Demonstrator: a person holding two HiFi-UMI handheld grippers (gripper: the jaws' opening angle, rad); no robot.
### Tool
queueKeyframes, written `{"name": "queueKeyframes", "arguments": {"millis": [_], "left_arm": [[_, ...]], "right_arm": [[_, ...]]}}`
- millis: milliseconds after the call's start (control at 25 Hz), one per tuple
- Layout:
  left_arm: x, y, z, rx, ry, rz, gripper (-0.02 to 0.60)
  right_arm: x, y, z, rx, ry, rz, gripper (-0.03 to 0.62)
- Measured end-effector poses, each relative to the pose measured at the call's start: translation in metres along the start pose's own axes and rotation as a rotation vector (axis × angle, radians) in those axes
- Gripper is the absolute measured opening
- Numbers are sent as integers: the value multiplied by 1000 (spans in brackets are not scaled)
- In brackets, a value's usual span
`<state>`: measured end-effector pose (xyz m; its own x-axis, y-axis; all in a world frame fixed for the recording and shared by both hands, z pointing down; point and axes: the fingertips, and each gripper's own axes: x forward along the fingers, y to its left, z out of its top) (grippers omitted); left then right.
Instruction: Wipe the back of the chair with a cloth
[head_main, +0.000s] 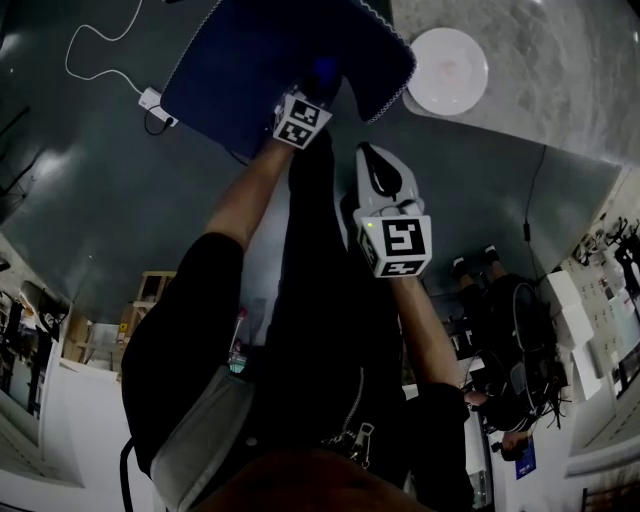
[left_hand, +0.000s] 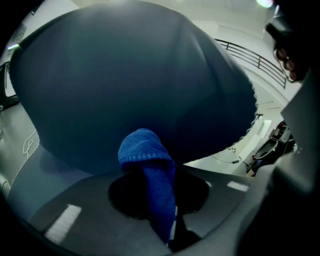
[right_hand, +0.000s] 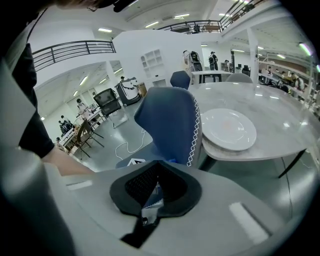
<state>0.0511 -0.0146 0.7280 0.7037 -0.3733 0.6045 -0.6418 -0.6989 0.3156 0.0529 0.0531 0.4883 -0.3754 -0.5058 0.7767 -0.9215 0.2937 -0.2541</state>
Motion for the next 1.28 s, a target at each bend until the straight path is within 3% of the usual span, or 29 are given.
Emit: {"name": "queueKeyframes", "arguments": {"millis": [200, 440, 800, 960, 1280], "left_arm": [[-14, -29, -5, 25, 27, -82, 80], [-49, -58, 20, 71, 42, -64, 81], [-144, -85, 57, 69, 10, 69, 81], [-189, -111, 71, 59, -27, 159, 83], [-274, -218, 113, 48, -165, 261, 84]], "right_arm": [[-3, 5, 6, -15, -29, 9, 3], [-40, -12, 24, 9, -103, 3, 3], [-96, -12, 20, -44, -155, 57, 2], [-123, -20, 23, -134, -203, 98, 2], [-211, -25, 4, -235, -302, 141, 2]]}}
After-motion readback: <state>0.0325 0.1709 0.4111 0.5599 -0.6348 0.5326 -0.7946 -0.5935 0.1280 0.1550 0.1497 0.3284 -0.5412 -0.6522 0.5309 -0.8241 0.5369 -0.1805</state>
